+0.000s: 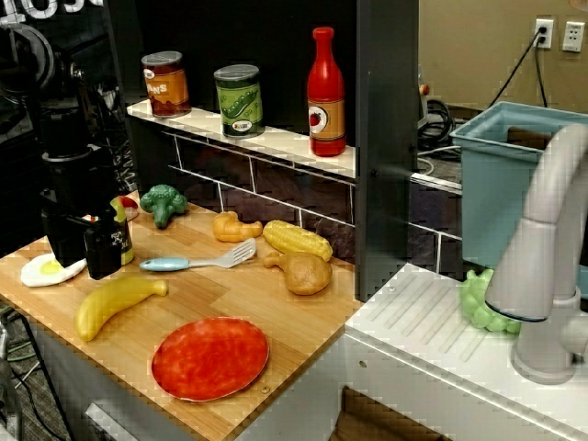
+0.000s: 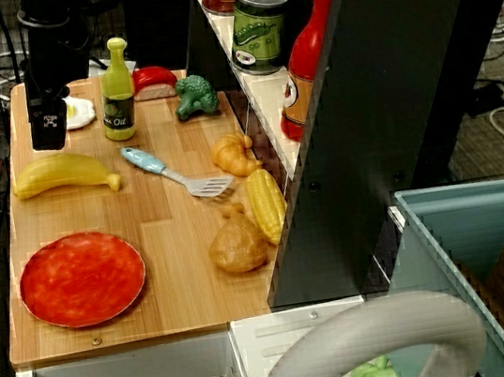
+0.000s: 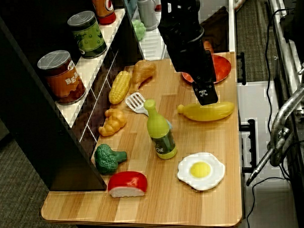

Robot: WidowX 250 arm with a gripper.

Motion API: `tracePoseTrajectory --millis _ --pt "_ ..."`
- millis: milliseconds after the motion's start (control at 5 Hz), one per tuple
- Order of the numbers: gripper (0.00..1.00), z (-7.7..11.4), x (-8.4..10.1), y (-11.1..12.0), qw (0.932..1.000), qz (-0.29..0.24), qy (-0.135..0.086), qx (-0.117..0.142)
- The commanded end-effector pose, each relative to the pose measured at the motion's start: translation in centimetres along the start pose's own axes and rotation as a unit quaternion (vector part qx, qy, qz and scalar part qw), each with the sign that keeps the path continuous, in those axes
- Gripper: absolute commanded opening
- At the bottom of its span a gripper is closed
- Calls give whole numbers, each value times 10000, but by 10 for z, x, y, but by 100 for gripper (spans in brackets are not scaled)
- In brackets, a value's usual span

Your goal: Put banana on plate

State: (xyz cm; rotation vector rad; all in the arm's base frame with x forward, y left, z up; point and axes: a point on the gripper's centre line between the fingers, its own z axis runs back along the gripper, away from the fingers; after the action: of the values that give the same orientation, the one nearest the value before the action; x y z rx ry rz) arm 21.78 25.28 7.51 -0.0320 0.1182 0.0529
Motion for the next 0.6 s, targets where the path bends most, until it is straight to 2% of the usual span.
tracePoseTrajectory --millis 0,200,400 --pt "100 0 0 0 10000 0 0 0" --pt "100 12 1 -1 9998 38 -86 -161" --pt "100 5 3 1 9998 123 -83 -143"
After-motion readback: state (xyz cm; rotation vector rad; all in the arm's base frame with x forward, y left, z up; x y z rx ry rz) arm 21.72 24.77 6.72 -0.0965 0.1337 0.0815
